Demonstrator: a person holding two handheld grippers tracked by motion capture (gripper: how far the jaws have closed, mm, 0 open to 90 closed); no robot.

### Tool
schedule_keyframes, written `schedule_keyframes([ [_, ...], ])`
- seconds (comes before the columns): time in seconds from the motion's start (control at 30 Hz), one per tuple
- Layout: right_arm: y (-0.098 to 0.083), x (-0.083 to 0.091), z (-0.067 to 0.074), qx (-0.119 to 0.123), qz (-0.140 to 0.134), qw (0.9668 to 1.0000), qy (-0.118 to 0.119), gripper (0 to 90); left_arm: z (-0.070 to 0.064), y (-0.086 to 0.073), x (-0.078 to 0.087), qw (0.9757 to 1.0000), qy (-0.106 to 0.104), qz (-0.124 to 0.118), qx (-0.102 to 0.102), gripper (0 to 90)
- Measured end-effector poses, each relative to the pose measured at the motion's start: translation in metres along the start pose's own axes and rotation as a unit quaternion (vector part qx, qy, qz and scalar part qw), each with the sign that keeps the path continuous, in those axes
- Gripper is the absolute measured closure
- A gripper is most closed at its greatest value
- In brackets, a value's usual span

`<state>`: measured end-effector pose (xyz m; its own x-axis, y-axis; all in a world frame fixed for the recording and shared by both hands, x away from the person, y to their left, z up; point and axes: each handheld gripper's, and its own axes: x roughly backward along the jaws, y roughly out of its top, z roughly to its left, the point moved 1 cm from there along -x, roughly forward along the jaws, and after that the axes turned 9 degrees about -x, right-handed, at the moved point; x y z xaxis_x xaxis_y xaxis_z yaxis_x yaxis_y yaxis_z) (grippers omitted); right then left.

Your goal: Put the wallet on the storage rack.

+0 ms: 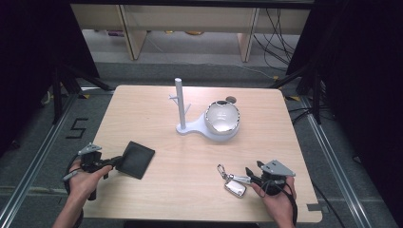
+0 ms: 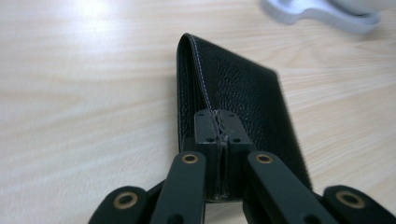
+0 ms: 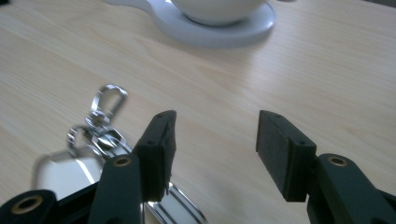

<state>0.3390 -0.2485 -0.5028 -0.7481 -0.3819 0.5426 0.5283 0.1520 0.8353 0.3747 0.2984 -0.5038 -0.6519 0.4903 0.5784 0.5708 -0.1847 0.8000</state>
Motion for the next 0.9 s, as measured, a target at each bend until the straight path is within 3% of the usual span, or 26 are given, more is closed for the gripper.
schedule_keyframes([
  [0.1,0.016,-0.005,0.015,0.019,-0.001,0.9994,0.028,48.5,-0.005,0.002,0.007,0.9992,-0.018,-0.029,-0.021,87.9],
  [0.13,0.021,-0.005,0.024,0.005,0.012,0.999,0.042,48.4,-0.008,0.003,0.01,0.9987,-0.025,-0.038,-0.022,87.9],
  [0.17,0.027,-0.009,0.028,0.029,0.001,0.9981,0.055,48.3,-0.01,0.005,0.012,0.9982,-0.03,-0.044,-0.026,87.9],
  [0.27,0.045,-0.016,0.049,0.035,0.012,0.9933,0.11,48.1,-0.018,0.009,0.017,0.9954,-0.053,-0.062,-0.05,88.0],
  [0.4,0.067,-0.031,0.076,0.077,0.018,0.9815,0.174,47.8,-0.031,0.018,0.021,0.9914,-0.079,-0.07,-0.078,88.0],
  [0.43,0.076,-0.037,0.089,0.091,0.037,0.9723,0.212,46.1,-0.035,0.02,0.022,0.9902,-0.087,-0.071,-0.084,88.1],
  [0.47,0.076,-0.037,0.089,0.091,0.037,0.9723,0.212,46.1,-0.038,0.022,0.023,0.9892,-0.094,-0.073,-0.086,88.1],
  [0.5,0.083,-0.043,0.1,0.108,0.043,0.965,0.235,43.5,-0.042,0.024,0.024,0.9876,-0.105,-0.074,-0.091,88.0],
  [0.53,0.083,-0.043,0.1,0.108,0.043,0.965,0.235,43.5,-0.046,0.026,0.024,0.9859,-0.114,-0.075,-0.097,88.0],
  [0.57,0.086,-0.047,0.106,0.114,0.048,0.9594,0.254,41.6,-0.049,0.028,0.025,0.9838,-0.123,-0.078,-0.103,88.1],
  [0.7,0.095,-0.06,0.123,0.125,0.064,0.9447,0.296,36.7,-0.065,0.035,0.026,0.9757,-0.161,-0.082,-0.124,88.0],
  [0.73,0.094,-0.063,0.127,0.116,0.065,0.9433,0.304,35.6,-0.069,0.037,0.026,0.974,-0.167,-0.081,-0.129,88.0],
  [0.77,0.096,-0.066,0.128,0.128,0.068,0.9404,0.308,35.0,-0.074,0.039,0.027,0.9721,-0.174,-0.082,-0.134,88.0],
  [0.8,0.095,-0.068,0.133,0.117,0.077,0.9387,0.315,34.1,-0.078,0.041,0.027,0.9692,-0.184,-0.082,-0.141,88.0],
  [0.83,0.096,-0.072,0.133,0.127,0.068,0.9376,0.317,33.0,-0.082,0.042,0.026,0.966,-0.195,-0.086,-0.147,88.0],
  [0.87,0.095,-0.074,0.135,0.123,0.066,0.9366,0.321,32.2,-0.086,0.044,0.027,0.9647,-0.198,-0.082,-0.152,88.0],
  [0.9,0.096,-0.076,0.135,0.122,0.066,0.9353,0.326,31.7,-0.089,0.045,0.027,0.9619,-0.209,-0.082,-0.156,88.0],
])
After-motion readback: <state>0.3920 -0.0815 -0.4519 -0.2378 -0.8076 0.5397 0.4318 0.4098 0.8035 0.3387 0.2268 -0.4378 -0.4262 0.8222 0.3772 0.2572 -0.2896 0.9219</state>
